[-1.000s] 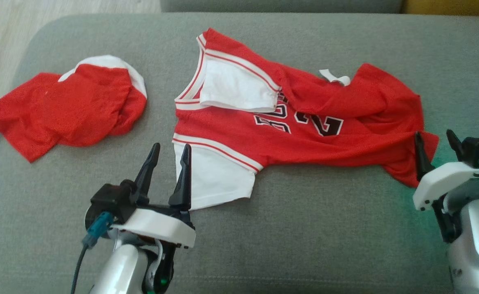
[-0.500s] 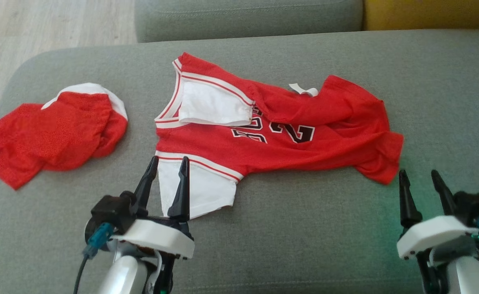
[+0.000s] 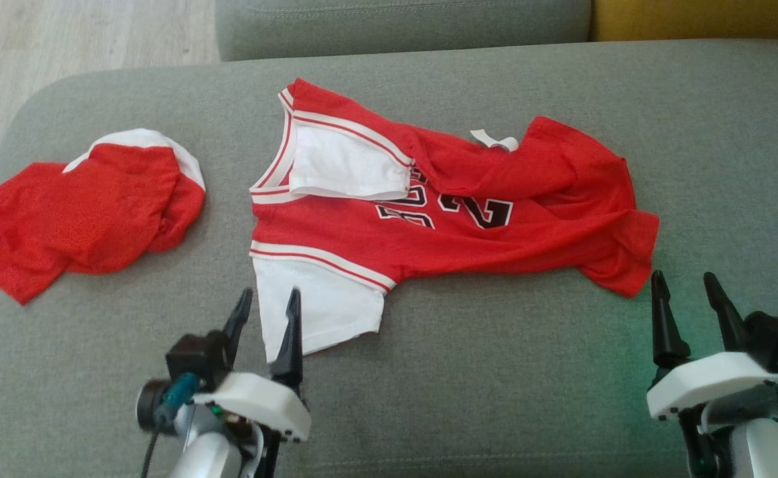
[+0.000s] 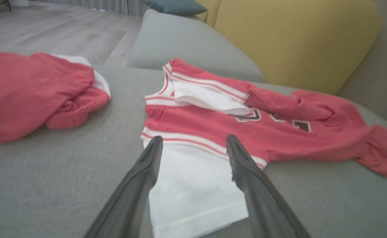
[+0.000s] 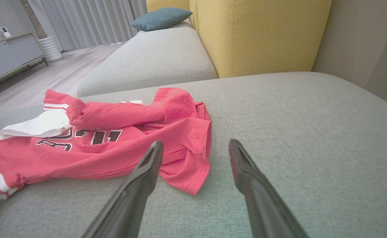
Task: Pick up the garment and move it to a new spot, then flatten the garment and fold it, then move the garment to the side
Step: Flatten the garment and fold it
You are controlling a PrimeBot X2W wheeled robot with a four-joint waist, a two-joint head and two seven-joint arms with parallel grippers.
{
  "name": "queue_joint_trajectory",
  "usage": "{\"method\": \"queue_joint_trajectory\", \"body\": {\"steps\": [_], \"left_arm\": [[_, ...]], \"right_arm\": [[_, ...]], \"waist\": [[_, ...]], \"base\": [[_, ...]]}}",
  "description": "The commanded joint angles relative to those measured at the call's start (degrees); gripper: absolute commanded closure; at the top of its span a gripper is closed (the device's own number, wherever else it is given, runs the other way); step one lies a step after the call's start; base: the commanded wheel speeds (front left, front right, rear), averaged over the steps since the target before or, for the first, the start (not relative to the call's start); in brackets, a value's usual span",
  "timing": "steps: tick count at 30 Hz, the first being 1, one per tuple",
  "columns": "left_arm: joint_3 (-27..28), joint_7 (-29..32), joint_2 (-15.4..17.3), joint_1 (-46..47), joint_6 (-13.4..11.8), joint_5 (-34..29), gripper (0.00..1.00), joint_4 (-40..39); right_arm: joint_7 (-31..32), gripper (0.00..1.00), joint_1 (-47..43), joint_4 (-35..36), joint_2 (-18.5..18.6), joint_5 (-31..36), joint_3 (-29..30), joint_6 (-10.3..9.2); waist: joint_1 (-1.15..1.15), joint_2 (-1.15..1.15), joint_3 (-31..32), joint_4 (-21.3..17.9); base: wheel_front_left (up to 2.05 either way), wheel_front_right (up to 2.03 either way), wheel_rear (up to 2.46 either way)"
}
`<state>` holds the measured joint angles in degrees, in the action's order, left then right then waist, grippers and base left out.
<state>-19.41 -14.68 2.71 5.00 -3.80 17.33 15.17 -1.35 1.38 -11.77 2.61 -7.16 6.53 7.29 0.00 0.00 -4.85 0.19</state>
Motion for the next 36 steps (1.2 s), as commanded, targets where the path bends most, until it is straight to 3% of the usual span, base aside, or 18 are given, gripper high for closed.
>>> {"method": "queue_joint_trajectory", "body": {"steps": [1,8,16,27,28,29,36], "left_arm": [[1.8,-0.2,0.2,2.4,-0.7,-0.7,0.0,1.9],[0.8,4.8,0.9,4.4,-1.9,-1.4,0.0,11.4],[0.6,8.5,0.9,6.5,-3.4,-1.3,0.0,15.8],[-0.9,14.6,1.0,8.0,-1.8,0.1,0.0,19.7],[-1.1,15.0,1.0,8.0,-1.6,0.2,0.42,19.8],[-1.2,14.9,1.0,8.1,-1.1,0.6,1.0,19.6],[0.6,8.0,0.8,8.7,-2.1,2.1,1.0,15.8]], "right_arm": [[-0.9,0.0,1.7,2.0,0.3,-0.5,-1.0,0.2],[-1.5,0.0,1.8,1.2,0.3,-1.1,-1.3,0.2],[-2.0,0.0,2.5,0.8,0.3,-1.1,-1.5,0.2],[-2.0,0.0,3.6,0.9,0.3,-0.6,-1.0,0.2],[-2.1,0.0,3.6,0.9,0.3,-0.6,-0.8,0.2],[-2.1,0.0,3.6,0.8,0.3,-0.6,-0.4,0.2],[-2.3,0.0,3.9,-0.1,0.3,-0.2,1.3,0.2]], "waist": [[0.0,0.0,-0.3,0.2],[0.0,0.0,-0.8,0.3],[0.0,0.0,-1.7,-0.4],[0.0,0.0,-2.8,-1.7],[0.0,0.0,-2.9,-1.8],[0.0,0.0,-2.9,-1.7],[0.0,0.0,-2.5,-0.7]], "base": [[0.0,0.0,0.0],[0.0,0.0,0.0],[0.0,0.0,0.0],[0.0,0.0,0.0],[0.0,0.0,0.0],[0.0,0.0,0.0],[0.0,0.0,0.0]]}}
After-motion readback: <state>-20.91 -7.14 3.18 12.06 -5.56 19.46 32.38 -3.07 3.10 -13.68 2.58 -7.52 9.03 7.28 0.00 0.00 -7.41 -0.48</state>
